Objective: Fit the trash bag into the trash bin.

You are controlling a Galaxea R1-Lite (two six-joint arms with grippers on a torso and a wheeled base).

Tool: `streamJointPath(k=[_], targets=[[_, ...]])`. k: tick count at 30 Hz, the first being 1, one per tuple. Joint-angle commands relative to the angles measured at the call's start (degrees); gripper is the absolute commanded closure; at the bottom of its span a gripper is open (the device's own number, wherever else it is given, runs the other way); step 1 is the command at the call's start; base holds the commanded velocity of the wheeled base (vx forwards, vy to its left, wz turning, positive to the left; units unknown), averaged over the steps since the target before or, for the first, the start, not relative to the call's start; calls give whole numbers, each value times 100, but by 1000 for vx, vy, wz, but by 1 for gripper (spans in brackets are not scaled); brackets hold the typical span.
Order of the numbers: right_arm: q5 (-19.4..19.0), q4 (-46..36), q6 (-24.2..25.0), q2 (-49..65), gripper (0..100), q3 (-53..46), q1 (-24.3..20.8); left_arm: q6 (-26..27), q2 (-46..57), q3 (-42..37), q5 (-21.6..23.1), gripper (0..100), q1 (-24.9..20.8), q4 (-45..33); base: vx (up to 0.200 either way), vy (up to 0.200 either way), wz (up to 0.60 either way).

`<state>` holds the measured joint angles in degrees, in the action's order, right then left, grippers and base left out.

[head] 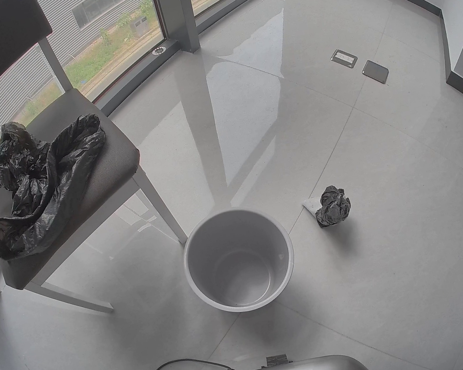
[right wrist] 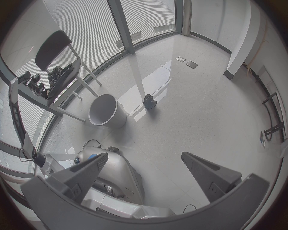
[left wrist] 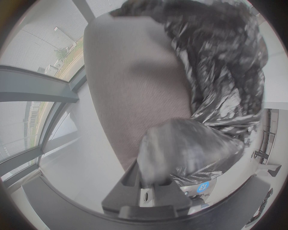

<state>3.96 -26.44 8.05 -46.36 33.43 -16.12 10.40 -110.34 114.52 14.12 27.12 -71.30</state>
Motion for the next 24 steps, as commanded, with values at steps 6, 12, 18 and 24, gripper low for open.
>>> streamJointPath(k=[6, 12, 18, 24], targets=[[-1, 16, 4, 22, 0, 32, 12, -354, 970, -52, 144, 100, -146, 81, 0, 0, 0], [-1, 95, 4, 110, 0, -3, 12, -389, 1084, -61, 285, 100, -155, 424, 0, 0, 0], [8, 113, 4, 233, 0, 103, 12, -389, 1322, -61, 311, 100, -498, 1145, 0, 0, 0], [-9, 227, -22, 417, 0, 59, 3, -477, 1691, -61, 794, 100, -752, 1259, 0, 0, 0]])
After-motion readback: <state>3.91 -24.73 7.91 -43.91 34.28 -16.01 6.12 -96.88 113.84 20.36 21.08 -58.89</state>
